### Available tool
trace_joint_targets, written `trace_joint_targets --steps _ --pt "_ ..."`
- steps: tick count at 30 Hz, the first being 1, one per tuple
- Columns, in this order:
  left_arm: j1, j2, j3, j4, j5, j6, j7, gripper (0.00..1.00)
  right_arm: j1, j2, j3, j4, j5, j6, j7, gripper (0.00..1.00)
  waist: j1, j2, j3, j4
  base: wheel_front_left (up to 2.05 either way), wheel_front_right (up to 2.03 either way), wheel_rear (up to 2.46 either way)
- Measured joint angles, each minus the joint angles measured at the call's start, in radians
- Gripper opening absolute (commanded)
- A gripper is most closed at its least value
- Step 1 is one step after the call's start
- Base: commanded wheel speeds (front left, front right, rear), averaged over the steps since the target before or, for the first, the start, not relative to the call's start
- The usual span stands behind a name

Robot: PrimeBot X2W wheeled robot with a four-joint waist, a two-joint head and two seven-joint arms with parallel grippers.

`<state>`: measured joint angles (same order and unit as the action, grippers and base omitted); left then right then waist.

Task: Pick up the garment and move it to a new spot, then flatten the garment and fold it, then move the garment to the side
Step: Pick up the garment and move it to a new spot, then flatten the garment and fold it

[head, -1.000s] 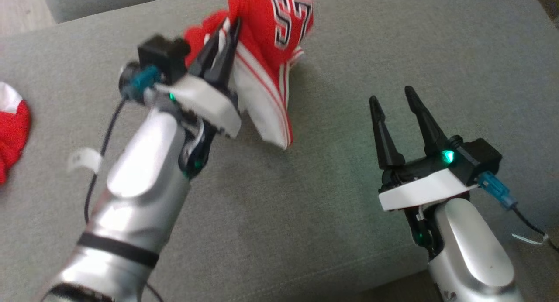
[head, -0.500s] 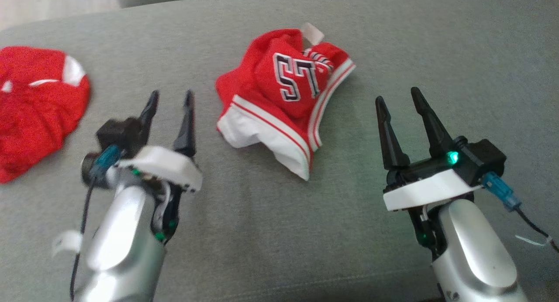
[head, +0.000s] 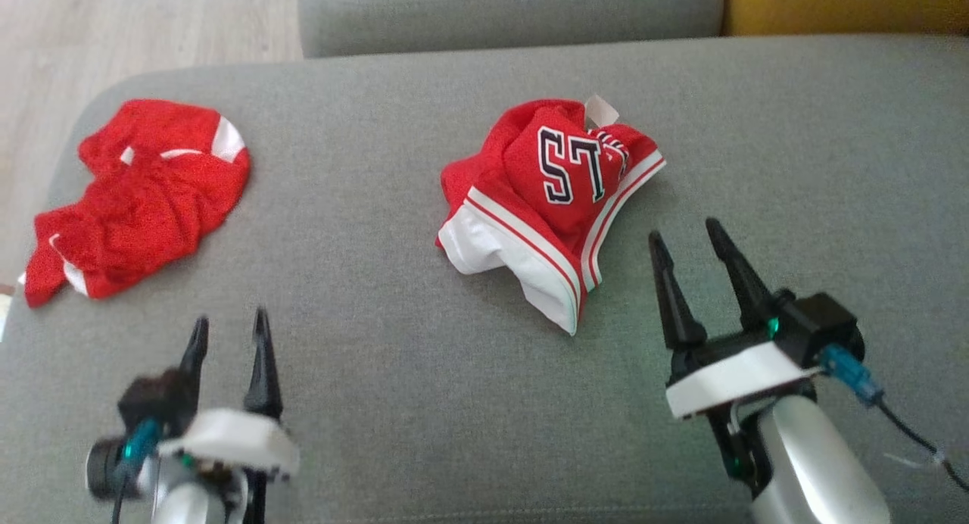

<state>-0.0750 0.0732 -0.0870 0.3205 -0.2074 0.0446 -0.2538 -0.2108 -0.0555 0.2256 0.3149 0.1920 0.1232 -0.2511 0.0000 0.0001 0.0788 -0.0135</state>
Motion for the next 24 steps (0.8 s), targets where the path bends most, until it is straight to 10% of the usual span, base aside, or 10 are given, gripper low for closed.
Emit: trace_joint_targets --steps 24 --pt "0.101 -0.025 -0.045 -0.056 0.037 -0.055 0.0 1.0 -0.044 0.0 -0.022 0.256 -0.062 0.0 0.0 1.0 0.0 0.0 0.042 0.075 0.0 0.0 0.0"
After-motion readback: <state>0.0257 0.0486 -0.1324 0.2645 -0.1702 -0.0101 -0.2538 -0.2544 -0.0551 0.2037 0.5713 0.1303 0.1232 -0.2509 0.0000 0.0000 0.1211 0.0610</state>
